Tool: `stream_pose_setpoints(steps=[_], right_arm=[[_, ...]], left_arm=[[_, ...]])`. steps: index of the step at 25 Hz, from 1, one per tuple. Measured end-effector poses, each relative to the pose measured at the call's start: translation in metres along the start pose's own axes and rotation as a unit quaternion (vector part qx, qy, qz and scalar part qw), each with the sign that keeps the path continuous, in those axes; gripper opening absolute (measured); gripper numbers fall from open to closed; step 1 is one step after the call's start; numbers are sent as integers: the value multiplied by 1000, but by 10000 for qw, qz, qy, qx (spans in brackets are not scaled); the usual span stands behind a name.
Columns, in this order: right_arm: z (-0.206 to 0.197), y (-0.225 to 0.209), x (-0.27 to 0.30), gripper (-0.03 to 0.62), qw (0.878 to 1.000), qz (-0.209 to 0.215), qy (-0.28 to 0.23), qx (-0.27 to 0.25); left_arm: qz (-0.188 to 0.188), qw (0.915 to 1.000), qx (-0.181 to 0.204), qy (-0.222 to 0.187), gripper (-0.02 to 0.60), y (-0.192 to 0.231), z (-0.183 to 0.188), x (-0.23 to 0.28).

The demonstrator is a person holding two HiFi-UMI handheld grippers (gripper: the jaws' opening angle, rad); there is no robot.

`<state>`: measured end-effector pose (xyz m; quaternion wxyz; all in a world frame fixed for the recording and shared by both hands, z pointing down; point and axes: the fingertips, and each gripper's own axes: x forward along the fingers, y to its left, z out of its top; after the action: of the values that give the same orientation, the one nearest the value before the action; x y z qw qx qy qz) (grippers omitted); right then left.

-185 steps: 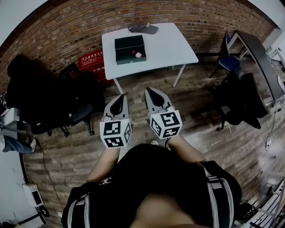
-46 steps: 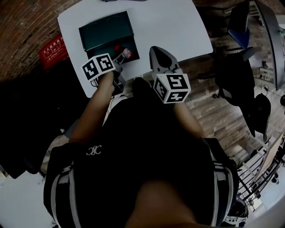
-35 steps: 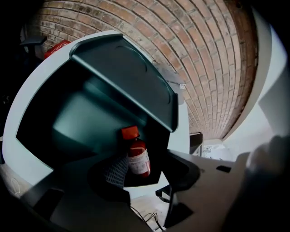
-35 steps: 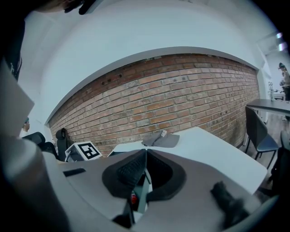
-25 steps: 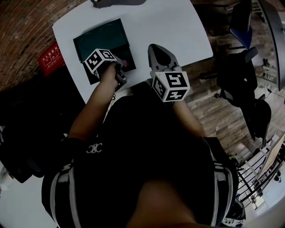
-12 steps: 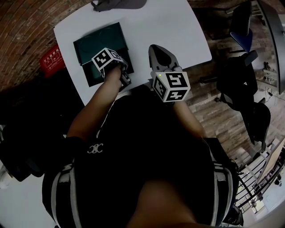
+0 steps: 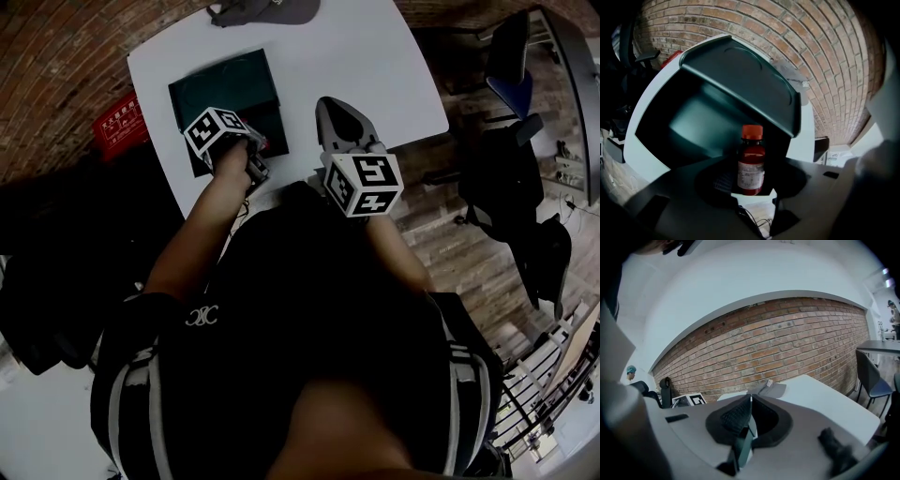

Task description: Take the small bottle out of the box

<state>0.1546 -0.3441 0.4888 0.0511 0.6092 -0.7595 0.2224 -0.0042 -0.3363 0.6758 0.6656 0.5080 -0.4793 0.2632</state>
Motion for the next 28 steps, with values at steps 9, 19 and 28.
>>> stream_pose_setpoints(steps=[9, 19, 28], right_arm=[[4, 46, -5, 31, 9997, 196, -104, -134], [3, 102, -18, 31, 9982, 411, -272, -346], [13, 144, -25, 29, 9947, 772, -654, -159]], left_arm=[[-911, 9931, 367, -644, 201, 0, 12, -50], [-1484, 9431, 1834, -2344, 199, -15, 35, -151], [-1408, 8357, 3458, -4028, 199, -21, 29, -246]])
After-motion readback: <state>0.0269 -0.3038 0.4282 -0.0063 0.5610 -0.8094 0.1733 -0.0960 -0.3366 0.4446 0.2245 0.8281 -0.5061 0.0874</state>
